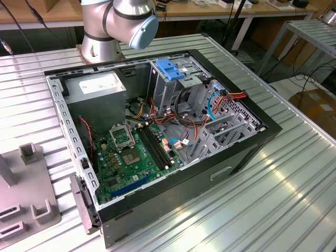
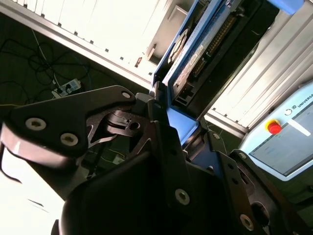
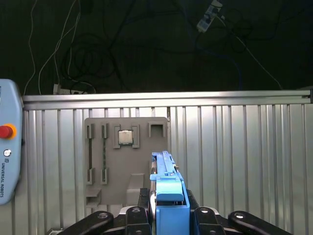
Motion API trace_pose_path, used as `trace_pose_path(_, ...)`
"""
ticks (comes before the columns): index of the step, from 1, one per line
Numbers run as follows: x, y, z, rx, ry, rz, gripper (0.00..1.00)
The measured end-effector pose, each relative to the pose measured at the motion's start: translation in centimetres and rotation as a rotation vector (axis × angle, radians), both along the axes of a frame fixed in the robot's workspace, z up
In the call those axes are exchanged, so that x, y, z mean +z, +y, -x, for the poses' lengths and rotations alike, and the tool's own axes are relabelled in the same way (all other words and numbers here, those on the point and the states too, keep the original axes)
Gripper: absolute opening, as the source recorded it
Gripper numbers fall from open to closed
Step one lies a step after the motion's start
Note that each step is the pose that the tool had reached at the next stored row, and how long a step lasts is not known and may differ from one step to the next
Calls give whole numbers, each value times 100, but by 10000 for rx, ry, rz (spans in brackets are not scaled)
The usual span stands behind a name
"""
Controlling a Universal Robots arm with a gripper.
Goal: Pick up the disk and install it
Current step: 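Pick up the disk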
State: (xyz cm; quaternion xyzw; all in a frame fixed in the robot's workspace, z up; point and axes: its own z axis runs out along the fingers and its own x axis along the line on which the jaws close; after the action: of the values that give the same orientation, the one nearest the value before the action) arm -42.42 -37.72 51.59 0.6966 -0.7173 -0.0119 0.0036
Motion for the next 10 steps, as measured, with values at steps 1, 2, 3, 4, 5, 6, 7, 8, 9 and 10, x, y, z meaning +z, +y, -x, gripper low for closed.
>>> trace_pose_path(1,0,0,-10,0,1,0,37)
trace_pose_path(2,0,0,-28,0,1,0,37)
trace_pose_path(3,1,0,-41,0,1,1,37)
trace_pose_path(4,0,0,-57,0,0,0,37)
trace_pose_path(5,0,0,-67,0,0,0,37)
trace_pose_path(6,1,0,-77,0,1,1,37)
trace_pose_path(7,0,0,-95,0,0,0,37)
trace_pose_path(8,0,0,-105,0,0,0,37)
trace_pose_path(9,0,0,-116,0,1,0,37)
trace_pose_path(10,0,0,-128,0,0,0,37)
